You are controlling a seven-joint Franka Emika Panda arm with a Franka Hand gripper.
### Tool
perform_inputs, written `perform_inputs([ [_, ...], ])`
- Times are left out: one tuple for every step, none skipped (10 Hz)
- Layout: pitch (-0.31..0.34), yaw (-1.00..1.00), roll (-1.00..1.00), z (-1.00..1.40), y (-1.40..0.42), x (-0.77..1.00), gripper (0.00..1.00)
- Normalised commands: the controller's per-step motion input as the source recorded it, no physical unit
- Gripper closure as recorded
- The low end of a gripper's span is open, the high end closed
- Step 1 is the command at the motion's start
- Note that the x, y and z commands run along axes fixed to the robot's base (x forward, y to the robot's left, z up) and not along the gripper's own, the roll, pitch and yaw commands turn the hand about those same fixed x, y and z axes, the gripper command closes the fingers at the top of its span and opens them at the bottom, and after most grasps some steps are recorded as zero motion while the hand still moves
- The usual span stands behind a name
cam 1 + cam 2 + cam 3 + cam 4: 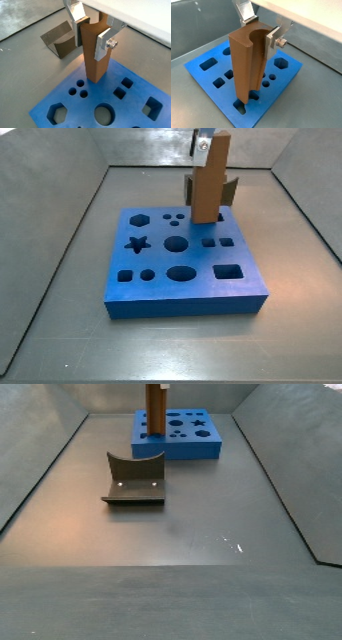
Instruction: Insert the arch object.
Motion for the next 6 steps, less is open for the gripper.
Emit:
perform_inputs([
  [0.110, -0.11, 0.21, -0.21, 0.11, 0.16, 1.00],
  [0.146, -0.15, 0.23, -0.25, 0.06, 0.22, 1.00],
  [0.180, -0.17, 0.23, -0.27, 0.04, 0.25, 1.00],
  [0.216, -0.21, 0.19, -0.28, 0.00, 0.41, 1.00],
  [0.206, -0.31, 0.12, -0.26, 0.00, 0.55, 1.00],
  [0.171, -0.40, 0.08, -0.24, 0.00, 0.46, 1.00],
])
